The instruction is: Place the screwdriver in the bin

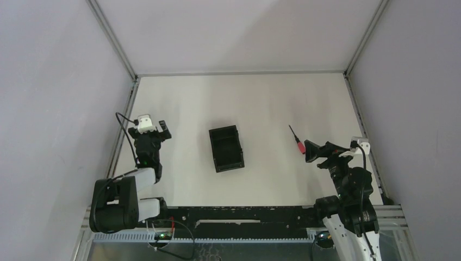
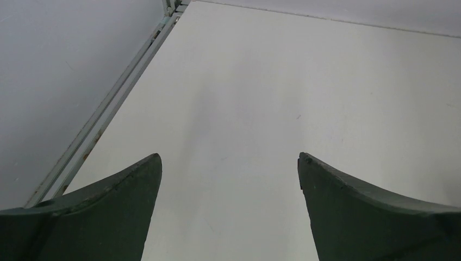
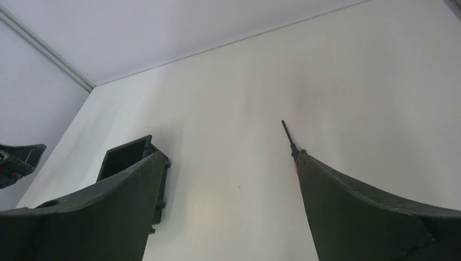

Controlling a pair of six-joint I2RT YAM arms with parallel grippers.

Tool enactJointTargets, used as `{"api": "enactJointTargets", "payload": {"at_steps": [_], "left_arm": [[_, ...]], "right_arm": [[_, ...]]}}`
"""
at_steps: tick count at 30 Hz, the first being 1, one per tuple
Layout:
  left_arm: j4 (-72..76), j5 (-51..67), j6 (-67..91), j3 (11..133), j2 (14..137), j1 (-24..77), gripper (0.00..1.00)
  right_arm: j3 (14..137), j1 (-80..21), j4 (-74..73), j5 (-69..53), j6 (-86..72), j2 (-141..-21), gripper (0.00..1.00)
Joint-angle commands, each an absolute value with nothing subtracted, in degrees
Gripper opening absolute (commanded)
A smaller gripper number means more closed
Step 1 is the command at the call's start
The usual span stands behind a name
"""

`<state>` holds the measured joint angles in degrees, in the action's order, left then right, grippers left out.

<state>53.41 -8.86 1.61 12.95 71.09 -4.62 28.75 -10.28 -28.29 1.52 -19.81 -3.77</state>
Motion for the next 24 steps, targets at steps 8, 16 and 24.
{"api": "enactJointTargets", "payload": {"at_steps": [8,16,24], "left_arm": [[54.67,-9.23,1.98,13.62,70.49,-4.23,1.00],[54.67,-9.26,2.01,13.64,70.42,-4.24,1.00],[54.67,-9.30,1.87,13.65,70.44,-4.29,1.00]], "right_arm": [[34.09,-10.63,-15.60,2.86,-16.45,-10.79,1.00],[65.71,-10.71,-42.04,9.28,-7.91,-52.16,0.98],[76.41,-8.63,-58.29,5.59,-5.14,-85.39,1.00]]}}
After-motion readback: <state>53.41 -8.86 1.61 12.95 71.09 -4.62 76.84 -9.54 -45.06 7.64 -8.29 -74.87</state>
